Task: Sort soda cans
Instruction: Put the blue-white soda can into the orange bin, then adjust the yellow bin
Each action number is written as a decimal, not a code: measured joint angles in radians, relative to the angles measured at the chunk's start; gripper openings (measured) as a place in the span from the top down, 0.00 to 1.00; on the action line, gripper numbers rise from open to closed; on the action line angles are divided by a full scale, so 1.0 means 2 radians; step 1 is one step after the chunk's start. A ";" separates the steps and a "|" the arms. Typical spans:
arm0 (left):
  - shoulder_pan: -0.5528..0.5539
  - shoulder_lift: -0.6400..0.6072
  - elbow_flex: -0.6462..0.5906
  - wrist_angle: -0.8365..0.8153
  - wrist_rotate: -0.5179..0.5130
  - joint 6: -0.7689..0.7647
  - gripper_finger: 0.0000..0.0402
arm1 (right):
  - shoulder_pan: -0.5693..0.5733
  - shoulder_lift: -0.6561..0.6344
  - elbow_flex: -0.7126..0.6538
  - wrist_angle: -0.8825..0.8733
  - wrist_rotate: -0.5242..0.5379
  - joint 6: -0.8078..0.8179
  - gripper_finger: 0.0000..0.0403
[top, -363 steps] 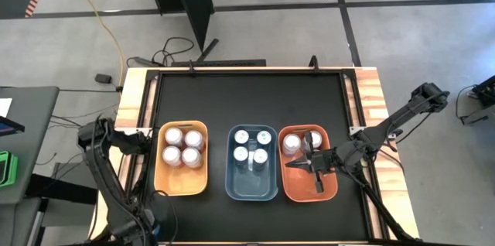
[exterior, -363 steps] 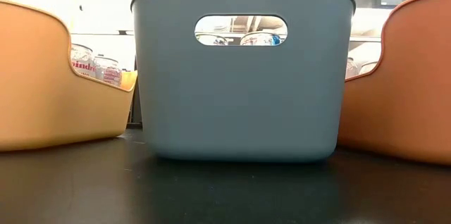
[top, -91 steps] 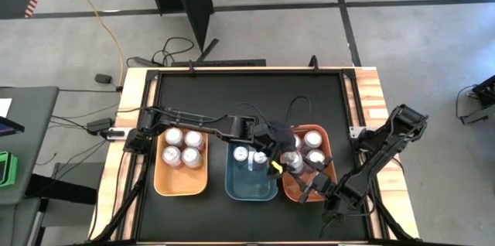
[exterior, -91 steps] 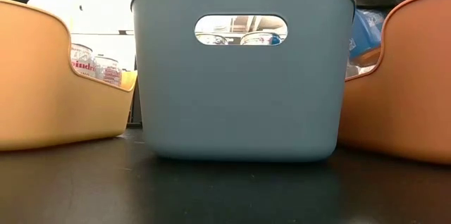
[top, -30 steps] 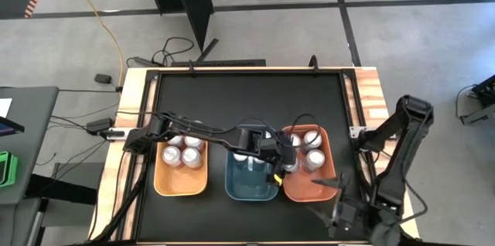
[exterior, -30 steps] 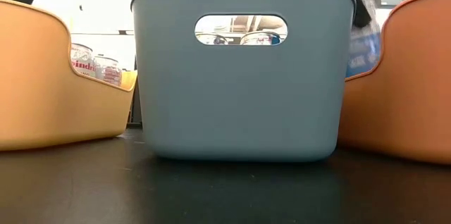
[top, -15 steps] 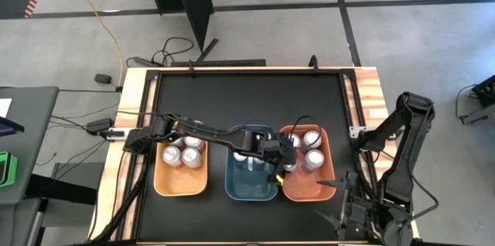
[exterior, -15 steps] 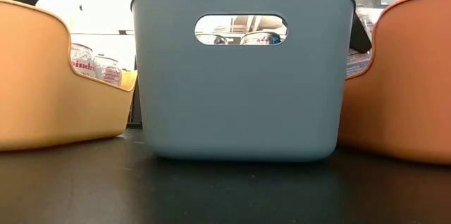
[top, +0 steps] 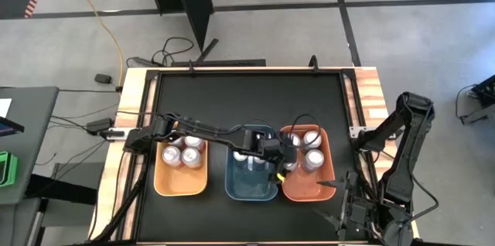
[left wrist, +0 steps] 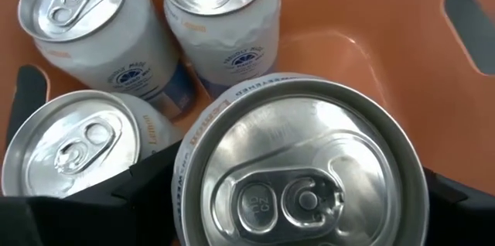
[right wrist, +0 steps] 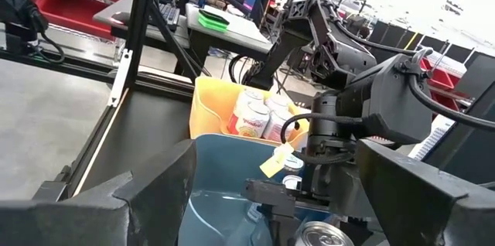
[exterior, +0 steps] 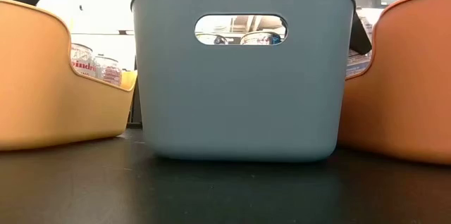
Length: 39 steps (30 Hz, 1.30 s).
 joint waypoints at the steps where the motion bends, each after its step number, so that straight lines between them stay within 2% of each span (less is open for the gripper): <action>1: 0.000 0.000 0.000 0.000 -0.002 -0.002 0.18 | 0.000 0.000 0.000 0.000 0.000 0.002 0.10; 10: 0.002 0.000 0.000 -0.001 -0.006 -0.023 0.17 | 0.000 0.000 0.000 0.000 0.000 0.008 0.10; 20: 0.006 -0.003 0.001 -0.006 0.001 -0.045 0.10 | 0.000 0.000 0.000 0.000 0.000 0.009 0.10; 28: 0.006 -0.005 0.001 -0.007 -0.004 -0.042 0.10 | 0.000 0.000 0.000 0.000 0.000 0.009 0.10; 39: -0.013 -0.075 0.032 -0.085 -0.032 -0.043 0.09 | 0.002 0.001 0.000 -0.002 0.000 0.007 0.10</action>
